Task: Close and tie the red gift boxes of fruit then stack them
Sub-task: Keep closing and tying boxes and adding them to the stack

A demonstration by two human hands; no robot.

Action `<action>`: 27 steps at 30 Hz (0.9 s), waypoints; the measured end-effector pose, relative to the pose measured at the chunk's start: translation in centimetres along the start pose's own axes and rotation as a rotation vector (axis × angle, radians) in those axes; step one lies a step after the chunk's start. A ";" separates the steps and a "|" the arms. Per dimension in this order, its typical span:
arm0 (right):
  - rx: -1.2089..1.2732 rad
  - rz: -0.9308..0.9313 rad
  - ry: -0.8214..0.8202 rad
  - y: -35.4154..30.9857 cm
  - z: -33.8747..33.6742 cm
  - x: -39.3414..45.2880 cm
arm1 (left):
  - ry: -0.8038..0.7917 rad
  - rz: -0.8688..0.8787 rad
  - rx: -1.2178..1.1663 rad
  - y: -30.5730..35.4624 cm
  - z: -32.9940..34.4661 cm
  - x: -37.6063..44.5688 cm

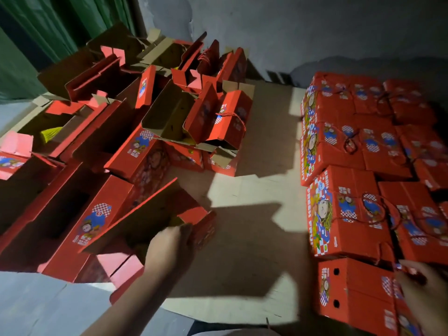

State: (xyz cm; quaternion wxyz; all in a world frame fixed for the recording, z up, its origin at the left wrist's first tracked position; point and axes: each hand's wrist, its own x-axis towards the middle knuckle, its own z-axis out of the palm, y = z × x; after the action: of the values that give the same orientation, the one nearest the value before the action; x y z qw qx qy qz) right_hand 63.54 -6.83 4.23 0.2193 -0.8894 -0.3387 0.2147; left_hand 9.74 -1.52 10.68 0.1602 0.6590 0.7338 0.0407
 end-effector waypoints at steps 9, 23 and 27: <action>0.225 -0.150 -0.027 -6.1 -0.9 -5.4 | -0.104 0.595 0.112 8.4 3.8 -2.5; 0.249 -0.528 -0.524 -10.2 5.5 -14.4 | 0.017 0.824 0.103 9.4 4.2 -7.4; 0.211 -0.508 -0.648 -9.4 6.5 -14.9 | 0.243 0.847 0.100 7.7 3.4 -9.9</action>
State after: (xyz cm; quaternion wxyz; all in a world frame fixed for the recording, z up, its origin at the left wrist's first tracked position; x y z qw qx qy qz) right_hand 45.14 -9.26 7.46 0.2371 -0.6370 -0.5747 0.4558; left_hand 18.88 -10.71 11.38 0.0098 0.8989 0.4136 0.1446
